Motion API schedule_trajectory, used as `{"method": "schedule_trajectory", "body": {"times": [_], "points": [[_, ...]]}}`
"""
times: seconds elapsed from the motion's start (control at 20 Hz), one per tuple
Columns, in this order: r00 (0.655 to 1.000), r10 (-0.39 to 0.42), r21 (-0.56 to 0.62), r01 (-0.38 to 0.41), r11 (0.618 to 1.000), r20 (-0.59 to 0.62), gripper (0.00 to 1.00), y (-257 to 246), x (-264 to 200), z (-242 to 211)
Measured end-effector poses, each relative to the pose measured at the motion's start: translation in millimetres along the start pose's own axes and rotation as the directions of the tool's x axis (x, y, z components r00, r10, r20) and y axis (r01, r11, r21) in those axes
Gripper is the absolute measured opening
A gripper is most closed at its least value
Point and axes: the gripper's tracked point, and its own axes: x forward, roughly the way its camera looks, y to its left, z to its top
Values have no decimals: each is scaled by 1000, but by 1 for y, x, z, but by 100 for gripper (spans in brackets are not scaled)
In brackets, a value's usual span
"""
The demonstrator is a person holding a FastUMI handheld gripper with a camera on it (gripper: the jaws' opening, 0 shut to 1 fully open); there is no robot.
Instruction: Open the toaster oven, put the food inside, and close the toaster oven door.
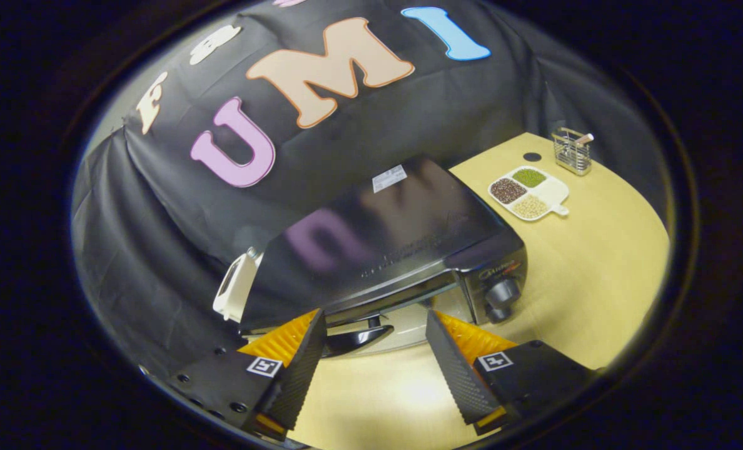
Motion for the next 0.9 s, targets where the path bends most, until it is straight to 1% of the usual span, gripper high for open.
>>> {"method": "schedule_trajectory", "body": {"times": [0.05, 0.2, 0.5, 0.55, 0.65, 0.75, 0.9], "points": [[1000, -2, 15, 3, 1000, -17, 97, 0, 3, -1], [1000, 7, 32, -7, 999, -4, 97, -1, 2, -3], [1000, -2, 46, 3, 999, -22, 98, 2, -1, -1], [1000, 4, 45, -3, 999, -19, 98, 5, -5, 3], [999, 43, 51, -43, 998, 8, 98, 21, -18, 19], [996, 76, 23, -77, 997, 50, 98, 33, -35, 39], [985, 109, -81, -99, 992, 133, 98, 51, -69, 69]]}}
